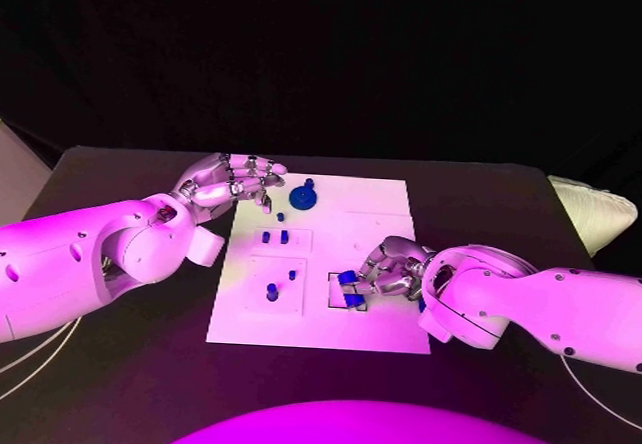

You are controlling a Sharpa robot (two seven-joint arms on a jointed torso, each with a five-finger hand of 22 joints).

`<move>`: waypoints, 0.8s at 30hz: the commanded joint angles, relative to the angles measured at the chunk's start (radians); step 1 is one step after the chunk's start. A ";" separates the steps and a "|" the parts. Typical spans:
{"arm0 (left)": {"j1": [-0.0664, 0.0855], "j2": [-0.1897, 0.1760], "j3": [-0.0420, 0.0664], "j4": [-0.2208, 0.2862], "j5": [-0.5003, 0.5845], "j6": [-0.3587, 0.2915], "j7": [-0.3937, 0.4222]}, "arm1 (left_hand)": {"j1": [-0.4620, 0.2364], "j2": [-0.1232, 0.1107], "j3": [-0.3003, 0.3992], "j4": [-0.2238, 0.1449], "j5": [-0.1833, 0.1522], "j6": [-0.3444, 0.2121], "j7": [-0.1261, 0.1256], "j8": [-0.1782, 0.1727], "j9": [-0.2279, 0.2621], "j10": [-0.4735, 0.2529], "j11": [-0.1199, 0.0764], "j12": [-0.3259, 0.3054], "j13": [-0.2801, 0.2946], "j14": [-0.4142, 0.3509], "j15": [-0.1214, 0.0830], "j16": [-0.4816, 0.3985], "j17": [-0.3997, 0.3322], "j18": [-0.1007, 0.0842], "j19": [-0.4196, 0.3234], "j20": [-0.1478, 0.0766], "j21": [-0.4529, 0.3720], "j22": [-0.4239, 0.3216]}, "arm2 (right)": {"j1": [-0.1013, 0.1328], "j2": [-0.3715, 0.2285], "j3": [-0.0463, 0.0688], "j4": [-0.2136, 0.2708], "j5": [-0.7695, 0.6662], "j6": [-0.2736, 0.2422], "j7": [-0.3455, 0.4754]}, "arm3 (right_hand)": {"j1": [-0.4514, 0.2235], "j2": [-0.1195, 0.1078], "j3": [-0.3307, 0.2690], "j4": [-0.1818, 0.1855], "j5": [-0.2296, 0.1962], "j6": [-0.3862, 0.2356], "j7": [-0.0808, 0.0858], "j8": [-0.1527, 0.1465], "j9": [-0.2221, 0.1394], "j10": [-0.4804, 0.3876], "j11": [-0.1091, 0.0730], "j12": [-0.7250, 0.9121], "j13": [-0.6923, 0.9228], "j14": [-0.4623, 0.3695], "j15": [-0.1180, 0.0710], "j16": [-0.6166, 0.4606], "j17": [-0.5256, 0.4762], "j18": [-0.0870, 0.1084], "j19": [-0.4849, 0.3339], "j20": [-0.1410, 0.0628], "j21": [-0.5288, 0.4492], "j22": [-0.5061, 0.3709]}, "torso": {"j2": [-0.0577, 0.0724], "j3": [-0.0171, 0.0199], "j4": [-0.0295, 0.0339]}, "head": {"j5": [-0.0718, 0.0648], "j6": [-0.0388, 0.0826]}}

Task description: Assemble the parts on the task board

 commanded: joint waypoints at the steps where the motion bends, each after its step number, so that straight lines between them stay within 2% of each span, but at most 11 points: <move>1: 0.000 0.001 0.001 0.003 0.006 0.017 0.005 | 0.012 0.002 0.000 0.003 0.002 -0.003 0.004 -0.004 -0.002 0.005 0.000 -0.006 -0.001 0.002 0.003 0.000 0.001 0.016 0.006 0.001 -0.005 -0.001 | -0.002 0.009 0.000 -0.009 -0.062 0.016 -0.023 | -0.012 0.000 -0.009 0.000 -0.009 0.013 -0.006 0.006 -0.002 0.105 -0.006 0.003 0.263 0.106 -0.005 0.004 0.263 -0.009 0.084 -0.007 0.000 0.236 | 0.000 0.0009 -0.0008 | 0.003 -0.002; 7: 0.000 0.001 0.001 0.003 0.006 0.017 0.005 | 0.012 0.002 0.000 0.003 0.002 -0.003 0.004 -0.004 -0.002 0.005 0.000 -0.006 -0.001 0.002 0.003 0.000 0.001 0.016 0.006 0.001 -0.005 -0.001 | -0.002 0.021 0.000 -0.020 -0.091 0.016 -0.038 | -0.023 0.004 -0.012 0.000 -0.020 0.016 -0.008 0.009 -0.002 0.105 -0.007 0.003 0.263 0.106 -0.006 0.004 0.263 -0.009 0.085 -0.007 0.002 0.237 | -0.001 -0.0003 -0.0010 | 0.005 -0.005; 15: 0.000 0.001 0.001 0.003 0.006 0.017 0.005 | 0.011 0.003 0.000 0.005 0.002 -0.002 0.003 -0.004 -0.002 0.005 0.000 -0.007 -0.001 0.002 0.003 -0.001 0.001 0.016 0.006 0.001 -0.006 -0.002 | -0.003 0.037 0.000 -0.026 -0.101 0.034 -0.042 | -0.033 0.005 -0.018 0.000 -0.035 0.016 -0.009 0.011 -0.002 0.105 -0.008 0.003 0.263 0.106 -0.007 0.004 0.263 -0.009 0.084 -0.008 0.000 0.236 | -0.001 0.0003 -0.0007 | 0.008 -0.007; 24: 0.000 0.000 0.001 0.003 0.006 0.017 0.004 | 0.011 0.003 0.000 0.005 0.002 -0.002 0.003 -0.004 -0.002 0.005 0.000 -0.007 -0.001 0.002 0.003 -0.001 0.001 0.016 0.006 0.001 -0.006 -0.002 | -0.003 0.049 0.000 -0.030 -0.103 0.008 -0.045 | -0.052 0.016 -0.024 0.001 -0.050 0.020 -0.011 0.017 0.000 0.105 -0.009 0.003 0.263 0.106 -0.008 0.004 0.263 -0.009 0.084 -0.009 -0.001 0.236 | -0.001 -0.0010 -0.0011 | 0.010 -0.004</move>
